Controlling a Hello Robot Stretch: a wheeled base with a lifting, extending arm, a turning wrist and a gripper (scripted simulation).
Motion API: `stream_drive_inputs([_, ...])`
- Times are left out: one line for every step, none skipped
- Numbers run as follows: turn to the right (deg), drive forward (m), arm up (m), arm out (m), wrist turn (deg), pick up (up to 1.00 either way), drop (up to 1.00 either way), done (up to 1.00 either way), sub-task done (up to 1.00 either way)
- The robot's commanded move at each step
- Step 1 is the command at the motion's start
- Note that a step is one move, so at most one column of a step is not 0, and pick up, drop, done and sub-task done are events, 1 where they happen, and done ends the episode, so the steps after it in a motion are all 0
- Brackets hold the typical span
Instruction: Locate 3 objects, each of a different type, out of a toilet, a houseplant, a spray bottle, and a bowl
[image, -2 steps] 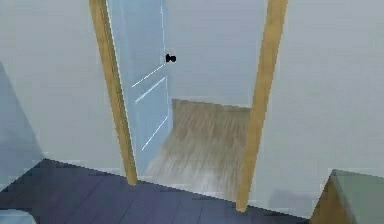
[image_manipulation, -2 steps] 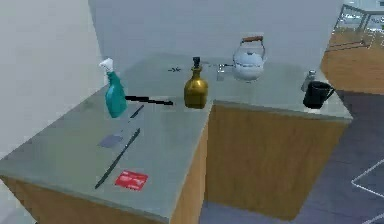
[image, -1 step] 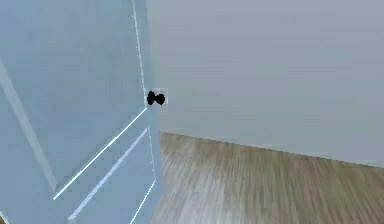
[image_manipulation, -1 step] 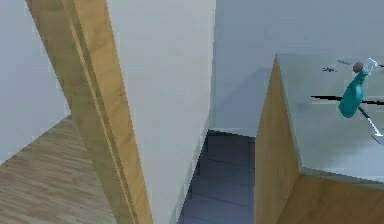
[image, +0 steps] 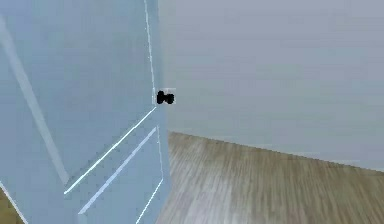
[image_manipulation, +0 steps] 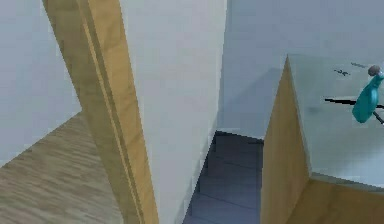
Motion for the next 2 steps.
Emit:
stream_drive_inputs([45.0, 0.0, 0.0, 0.0, 0.0, 0.0, 0.0, 0.0, 0.0])
stream_drive_inputs([45.0, 0.0, 0.0, 0.0, 0.0, 0.0, 0.0, 0.0, 0.0])
